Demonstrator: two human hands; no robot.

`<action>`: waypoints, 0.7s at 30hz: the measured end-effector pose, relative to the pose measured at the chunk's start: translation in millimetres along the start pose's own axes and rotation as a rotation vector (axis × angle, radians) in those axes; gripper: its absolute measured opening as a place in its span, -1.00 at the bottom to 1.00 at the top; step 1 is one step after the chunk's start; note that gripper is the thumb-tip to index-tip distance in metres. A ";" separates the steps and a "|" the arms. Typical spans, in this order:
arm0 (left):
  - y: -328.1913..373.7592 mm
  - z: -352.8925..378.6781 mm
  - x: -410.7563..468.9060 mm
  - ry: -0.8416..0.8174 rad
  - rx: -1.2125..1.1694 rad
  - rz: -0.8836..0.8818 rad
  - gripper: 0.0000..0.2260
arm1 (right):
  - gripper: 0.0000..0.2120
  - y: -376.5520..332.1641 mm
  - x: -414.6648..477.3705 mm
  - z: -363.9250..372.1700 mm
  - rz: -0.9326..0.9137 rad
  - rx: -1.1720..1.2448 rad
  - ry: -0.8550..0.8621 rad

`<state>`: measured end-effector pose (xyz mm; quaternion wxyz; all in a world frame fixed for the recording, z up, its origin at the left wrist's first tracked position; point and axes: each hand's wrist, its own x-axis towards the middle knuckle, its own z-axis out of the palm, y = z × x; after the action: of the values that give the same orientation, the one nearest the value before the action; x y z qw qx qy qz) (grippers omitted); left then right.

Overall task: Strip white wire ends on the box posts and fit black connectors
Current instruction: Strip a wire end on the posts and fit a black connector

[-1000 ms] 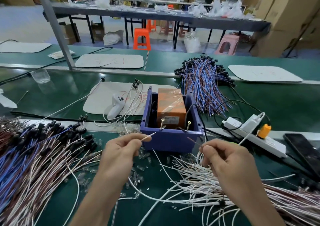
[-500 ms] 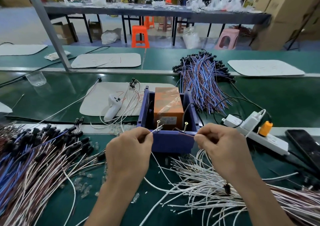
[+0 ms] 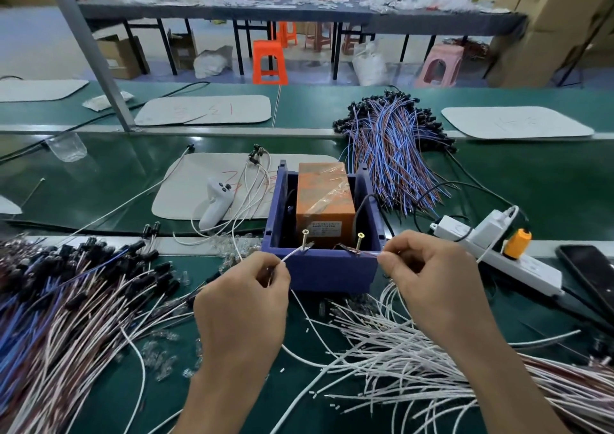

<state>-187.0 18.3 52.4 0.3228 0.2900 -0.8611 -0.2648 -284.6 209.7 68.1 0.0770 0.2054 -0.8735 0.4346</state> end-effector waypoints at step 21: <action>-0.4 4.6 -4.3 0.048 -0.039 -0.024 -0.86 | -0.82 1.7 3.4 1.4 -0.041 -0.028 0.032</action>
<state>-187.5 22.2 47.4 0.3456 0.3004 -0.8443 -0.2786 -288.3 208.5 67.0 0.1025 0.2151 -0.8738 0.4239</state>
